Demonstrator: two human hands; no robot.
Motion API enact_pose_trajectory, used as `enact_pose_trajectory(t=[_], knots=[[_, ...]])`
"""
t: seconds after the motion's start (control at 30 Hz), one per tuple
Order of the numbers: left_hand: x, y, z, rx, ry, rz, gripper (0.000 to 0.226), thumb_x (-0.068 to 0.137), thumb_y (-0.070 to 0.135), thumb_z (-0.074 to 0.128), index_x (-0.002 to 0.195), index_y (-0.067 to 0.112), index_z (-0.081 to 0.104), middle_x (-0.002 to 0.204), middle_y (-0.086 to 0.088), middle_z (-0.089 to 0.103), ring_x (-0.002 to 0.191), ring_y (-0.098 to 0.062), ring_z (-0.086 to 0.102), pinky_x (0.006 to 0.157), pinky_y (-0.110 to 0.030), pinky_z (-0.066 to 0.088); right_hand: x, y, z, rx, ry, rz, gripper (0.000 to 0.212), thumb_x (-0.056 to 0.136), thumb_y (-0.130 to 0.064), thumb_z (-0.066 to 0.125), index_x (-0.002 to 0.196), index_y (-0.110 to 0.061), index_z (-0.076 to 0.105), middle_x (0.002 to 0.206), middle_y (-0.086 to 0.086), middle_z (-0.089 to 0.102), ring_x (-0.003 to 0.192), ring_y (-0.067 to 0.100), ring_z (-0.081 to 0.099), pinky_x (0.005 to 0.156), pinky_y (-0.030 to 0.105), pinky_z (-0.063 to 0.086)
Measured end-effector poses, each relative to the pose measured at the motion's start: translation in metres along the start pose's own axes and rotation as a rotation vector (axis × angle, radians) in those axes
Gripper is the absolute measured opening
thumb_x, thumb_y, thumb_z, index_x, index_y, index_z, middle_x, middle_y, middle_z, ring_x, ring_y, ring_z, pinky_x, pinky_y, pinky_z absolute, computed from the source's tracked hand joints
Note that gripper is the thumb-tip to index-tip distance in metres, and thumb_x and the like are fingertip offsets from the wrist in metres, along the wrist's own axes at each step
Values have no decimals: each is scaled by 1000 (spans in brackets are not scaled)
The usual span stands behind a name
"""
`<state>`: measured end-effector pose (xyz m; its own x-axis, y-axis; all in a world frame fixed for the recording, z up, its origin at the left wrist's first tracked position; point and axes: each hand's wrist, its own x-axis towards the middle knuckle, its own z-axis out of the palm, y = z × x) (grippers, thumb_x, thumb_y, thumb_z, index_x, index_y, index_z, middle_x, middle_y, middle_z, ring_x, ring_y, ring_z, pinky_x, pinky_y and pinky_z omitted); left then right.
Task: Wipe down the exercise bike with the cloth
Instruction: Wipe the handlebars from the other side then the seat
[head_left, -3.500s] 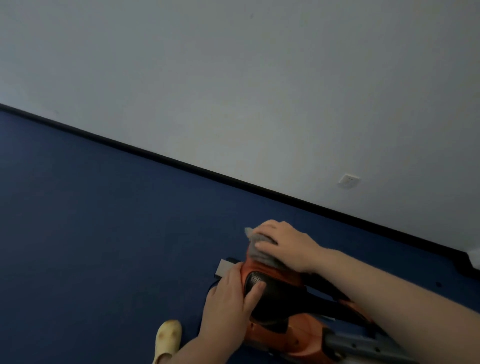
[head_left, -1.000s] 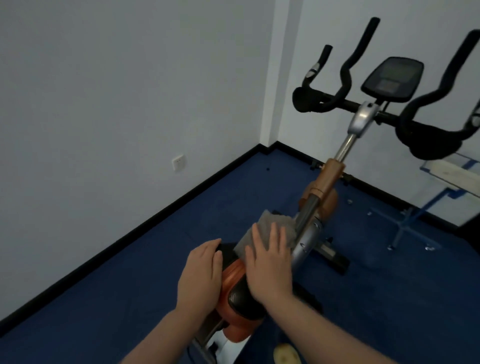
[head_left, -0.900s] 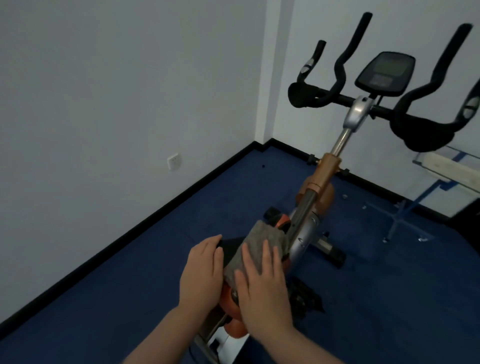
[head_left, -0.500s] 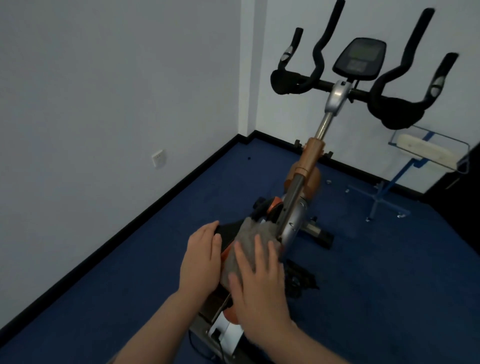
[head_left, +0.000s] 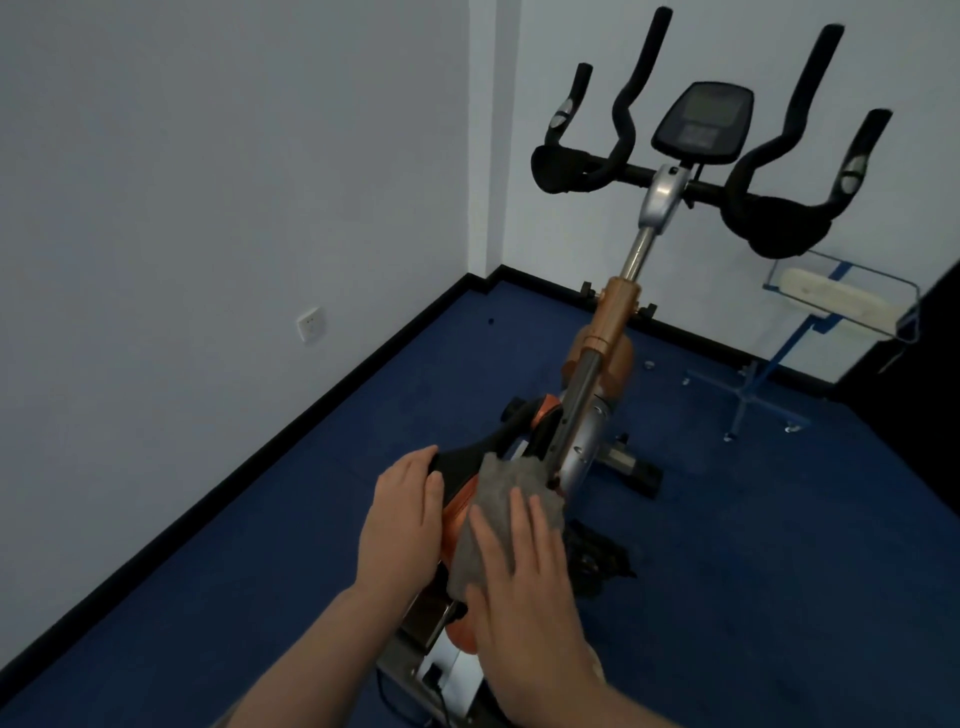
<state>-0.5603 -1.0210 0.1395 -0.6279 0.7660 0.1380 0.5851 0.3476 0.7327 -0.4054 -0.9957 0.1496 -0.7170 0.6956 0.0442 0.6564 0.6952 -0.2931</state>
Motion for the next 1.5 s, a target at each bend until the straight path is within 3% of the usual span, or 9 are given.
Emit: enact_pose_trajectory(t=[0.13,0.27,0.37,0.43,0.6,0.87,1.1,1.33,1.5], knots=[[0,3,-1,14,-3,-12,39,102,32,30,136,24,47,134,11,49,124,-4,38,96,-23,35,12,23,0,240,-71,-93,46,97,-59,15,139,-62,-3,154,-25,-25,140,3,-31,112,26,-24],[12,10,-2,112,0,-90,26,100,25,36,122,23,51,120,8,50,108,-8,41,79,-29,39,45,19,-8,521,-37,157,48,102,-47,19,149,-46,7,154,-22,-19,146,5,-15,121,30,0],[25,22,0,216,-13,-172,13,99,26,38,106,20,48,107,2,49,99,-15,42,71,-34,40,26,-2,5,478,-15,342,57,100,-50,16,148,-45,-14,158,-14,-21,147,14,-3,118,33,16],[28,26,3,244,19,-182,13,99,27,39,101,18,47,103,-1,49,96,-18,42,71,-36,42,9,-11,10,451,10,361,58,97,-54,12,140,-51,-27,156,-16,-25,146,16,-3,115,34,20],[31,21,5,196,62,-178,13,97,29,40,99,21,51,100,3,53,92,-16,46,70,-36,43,62,7,-7,534,-57,425,66,100,-50,27,151,-38,-13,163,0,2,142,26,25,110,42,35],[32,15,8,195,15,-200,32,99,32,34,114,24,61,110,6,61,96,-11,54,74,-33,45,42,3,-4,563,-84,492,79,98,-54,32,153,-19,-12,161,0,11,140,24,29,105,39,37],[32,13,11,195,52,-212,30,98,33,36,110,26,62,106,8,61,95,-10,54,73,-33,45,121,25,-11,588,-133,740,67,101,-46,31,148,-1,13,146,21,40,125,36,49,100,41,43],[31,11,17,225,127,-244,26,96,35,38,105,33,62,98,14,60,88,-3,51,60,-22,37,83,21,4,514,-22,430,80,99,-49,32,152,-9,-12,162,8,5,142,24,28,104,32,36],[30,12,17,219,126,-278,26,98,36,38,110,35,62,100,21,56,91,2,45,67,-22,33,154,61,-7,558,9,449,65,103,-38,32,153,-6,5,160,14,10,140,30,29,107,36,31]])
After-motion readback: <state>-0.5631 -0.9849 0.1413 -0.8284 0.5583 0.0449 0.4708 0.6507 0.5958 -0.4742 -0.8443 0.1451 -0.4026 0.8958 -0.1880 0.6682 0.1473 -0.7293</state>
